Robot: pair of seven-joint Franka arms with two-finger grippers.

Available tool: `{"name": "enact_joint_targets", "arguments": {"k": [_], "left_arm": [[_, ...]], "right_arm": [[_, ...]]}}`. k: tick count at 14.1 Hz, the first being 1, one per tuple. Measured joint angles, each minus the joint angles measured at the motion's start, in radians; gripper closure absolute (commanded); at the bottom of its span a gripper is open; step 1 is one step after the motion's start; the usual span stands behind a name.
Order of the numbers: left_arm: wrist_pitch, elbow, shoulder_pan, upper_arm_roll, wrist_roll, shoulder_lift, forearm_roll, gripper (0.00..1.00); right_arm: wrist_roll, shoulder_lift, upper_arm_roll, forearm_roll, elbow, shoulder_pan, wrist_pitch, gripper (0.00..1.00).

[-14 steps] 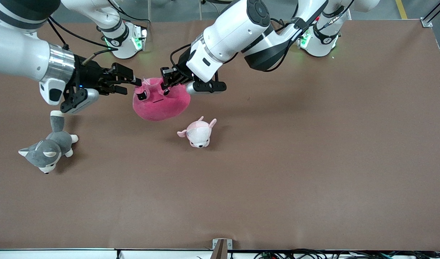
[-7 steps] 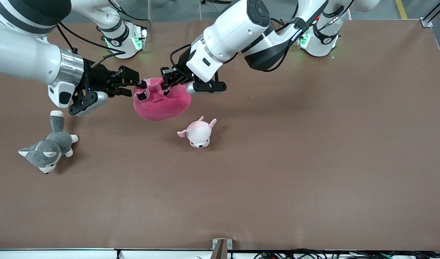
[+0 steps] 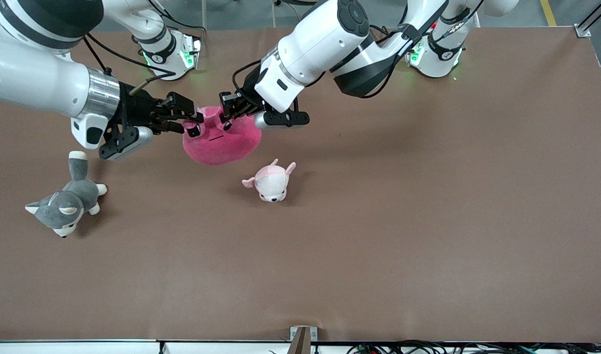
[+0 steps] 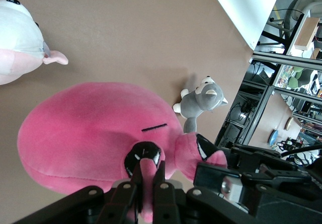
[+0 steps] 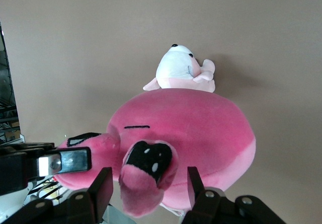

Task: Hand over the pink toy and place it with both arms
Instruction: 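Close the right gripper on the pink toy beside the left gripper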

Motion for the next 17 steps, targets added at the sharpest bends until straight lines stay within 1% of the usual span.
{"name": "enact_joint_targets", "arguments": {"k": [1,2,3,7,9,12,14,15,16,17], "left_arm": [[0.0,0.0,0.0,0.0,0.0,0.0,0.0,1.0],[0.0,0.0,0.0,0.0,0.0,0.0,0.0,1.0],[0.0,0.0,0.0,0.0,0.0,0.0,0.0,0.99],[0.0,0.0,0.0,0.001,0.0,0.002,0.0,0.97],[0.0,0.0,0.0,0.001,0.0,0.007,0.0,0.84],[0.0,0.0,0.0,0.001,0.0,0.012,0.0,0.73],[0.0,0.0,0.0,0.001,0.0,0.012,0.0,0.73],[0.0,0.0,0.0,0.001,0.0,0.012,0.0,0.7],[0.0,0.0,0.0,0.001,0.0,0.012,0.0,0.56],[0.0,0.0,0.0,0.001,0.0,0.012,0.0,0.33]], "right_arm": [[0.0,0.002,0.0,0.0,0.0,0.002,0.0,0.8],[0.0,0.004,0.0,0.0,0.0,0.002,0.0,0.93],[0.0,0.006,0.0,0.0,0.0,0.002,-0.001,0.98],[0.0,0.01,-0.001,0.0,0.0,0.002,-0.002,0.98],[0.0,0.01,-0.002,0.0,0.0,0.002,-0.002,0.98],[-0.001,0.01,-0.002,0.0,0.0,0.002,-0.004,0.98],[-0.001,0.01,-0.002,0.0,0.0,0.002,-0.011,0.98],[-0.001,0.01,-0.003,-0.001,0.0,0.002,-0.014,0.98],[-0.001,0.01,-0.004,-0.001,0.0,0.002,-0.018,0.98],[-0.001,0.01,-0.006,-0.001,0.0,0.002,-0.02,0.98]]}}
